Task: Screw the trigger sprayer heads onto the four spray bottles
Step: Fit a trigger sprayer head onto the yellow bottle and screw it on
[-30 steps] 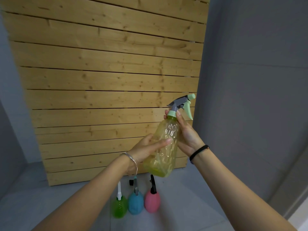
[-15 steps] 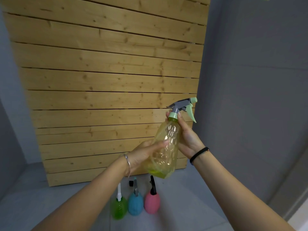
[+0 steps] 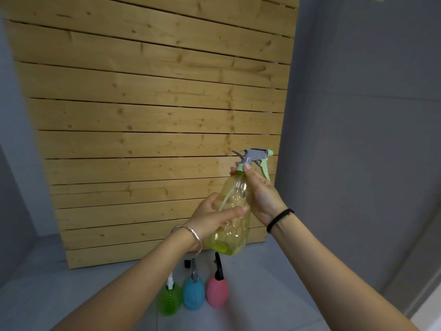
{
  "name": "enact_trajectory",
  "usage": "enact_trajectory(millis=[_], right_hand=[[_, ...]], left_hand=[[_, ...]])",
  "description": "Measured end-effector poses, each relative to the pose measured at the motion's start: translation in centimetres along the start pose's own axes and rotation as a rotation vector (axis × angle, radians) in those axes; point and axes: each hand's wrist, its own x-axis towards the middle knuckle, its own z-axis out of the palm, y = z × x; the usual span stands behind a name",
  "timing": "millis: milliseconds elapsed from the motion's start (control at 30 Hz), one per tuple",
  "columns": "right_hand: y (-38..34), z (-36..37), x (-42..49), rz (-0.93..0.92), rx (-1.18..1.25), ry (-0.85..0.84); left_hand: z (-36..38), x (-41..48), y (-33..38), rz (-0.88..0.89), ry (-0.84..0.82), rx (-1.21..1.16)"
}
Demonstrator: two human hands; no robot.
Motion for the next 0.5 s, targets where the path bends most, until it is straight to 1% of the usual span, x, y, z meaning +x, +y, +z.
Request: enact_trajectory(millis=[33,67,100,133,200,267,300,367,500], right_hand=[[-0.1,0.0,0.0,-0.016,-0.029,0.016],[-0.2,-0.1,0.1,-0.028,-0.057,0.020],[-0.4,-0.1,0.1,-0.032,-0.068,0.003],[-0.6,-0.2,0.1,-0.020,-0.057,-0.030],[-0.9,-0.3,0.0,0.034,-0.001,-0.106],[-0.9,-0.4,-0.2,0.101,0.042,-0.154],[-0.9,-0.4,-0.3,0.121,0.036,-0.170],[-0.9,-0.4,-0.3,0.124,-0.031,-0.187],[-0.9,-0.9,0.2,0.081,-0.123,-0.152]], left_hand=[[0.1,0.1,0.1,0.014,0.032,0.027],[0.2,0.2,0.2,0.022,0.024,0.061],[0.1,0.2,0.3,0.012,-0.031,0.083],[-0.2,0.3,0.5,-0.020,-0.130,0.064],[-0.9,0.2,0.6,-0.114,-0.360,-0.094],[-1.3,0.0,0.3,-0.151,-0.502,-0.211],[-1.2,0.0,0.0,-0.150,-0.533,-0.218],[-0.9,0.1,-0.6,-0.134,-0.518,-0.184],[-0.9,0.5,-1.0,-0.083,-0.337,-0.065]])
